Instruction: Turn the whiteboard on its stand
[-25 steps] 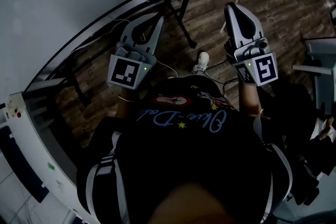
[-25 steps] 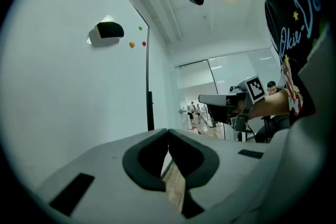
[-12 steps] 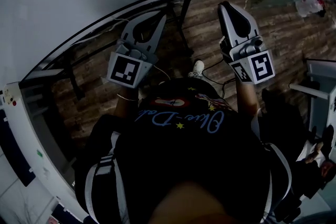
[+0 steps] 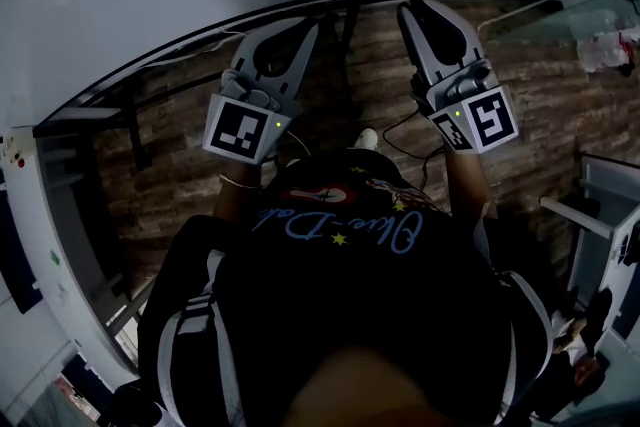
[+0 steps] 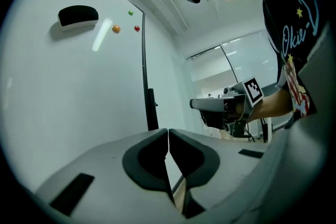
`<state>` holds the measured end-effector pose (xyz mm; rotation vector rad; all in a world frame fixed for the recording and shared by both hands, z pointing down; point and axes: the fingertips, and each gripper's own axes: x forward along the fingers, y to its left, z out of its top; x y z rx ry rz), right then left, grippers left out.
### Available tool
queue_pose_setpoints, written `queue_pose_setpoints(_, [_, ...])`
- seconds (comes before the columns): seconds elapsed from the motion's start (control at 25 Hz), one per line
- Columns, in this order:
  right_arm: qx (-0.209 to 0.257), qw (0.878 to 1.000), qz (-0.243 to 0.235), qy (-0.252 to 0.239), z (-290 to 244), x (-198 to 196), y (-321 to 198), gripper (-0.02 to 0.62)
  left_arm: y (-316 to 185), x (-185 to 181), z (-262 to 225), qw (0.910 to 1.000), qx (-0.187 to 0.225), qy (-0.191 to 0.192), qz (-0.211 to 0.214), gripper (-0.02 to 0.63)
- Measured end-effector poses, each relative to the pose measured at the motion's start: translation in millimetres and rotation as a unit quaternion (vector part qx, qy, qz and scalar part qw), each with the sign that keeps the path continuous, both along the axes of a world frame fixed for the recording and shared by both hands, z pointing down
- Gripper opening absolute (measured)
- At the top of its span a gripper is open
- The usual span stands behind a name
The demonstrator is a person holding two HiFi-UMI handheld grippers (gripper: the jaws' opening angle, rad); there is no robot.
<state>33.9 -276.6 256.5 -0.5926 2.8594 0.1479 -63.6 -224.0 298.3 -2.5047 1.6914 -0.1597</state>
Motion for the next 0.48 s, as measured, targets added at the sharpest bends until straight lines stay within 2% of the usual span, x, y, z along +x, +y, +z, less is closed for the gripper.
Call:
queue_pose_setpoints(0.32, [-0.008, 0.997, -0.073, -0.004, 3, -2, -30, 0.063, -19, 22, 1, 0.9985, -0.009, 0.014, -0.052, 0.023])
queue_pose_setpoints(0.48, [-0.006, 0.994, -0.106, -0.004, 0, -12, -36, 0.069, -20, 23, 2, 0.9968, -0.017, 0.003, -0.078, 0.023])
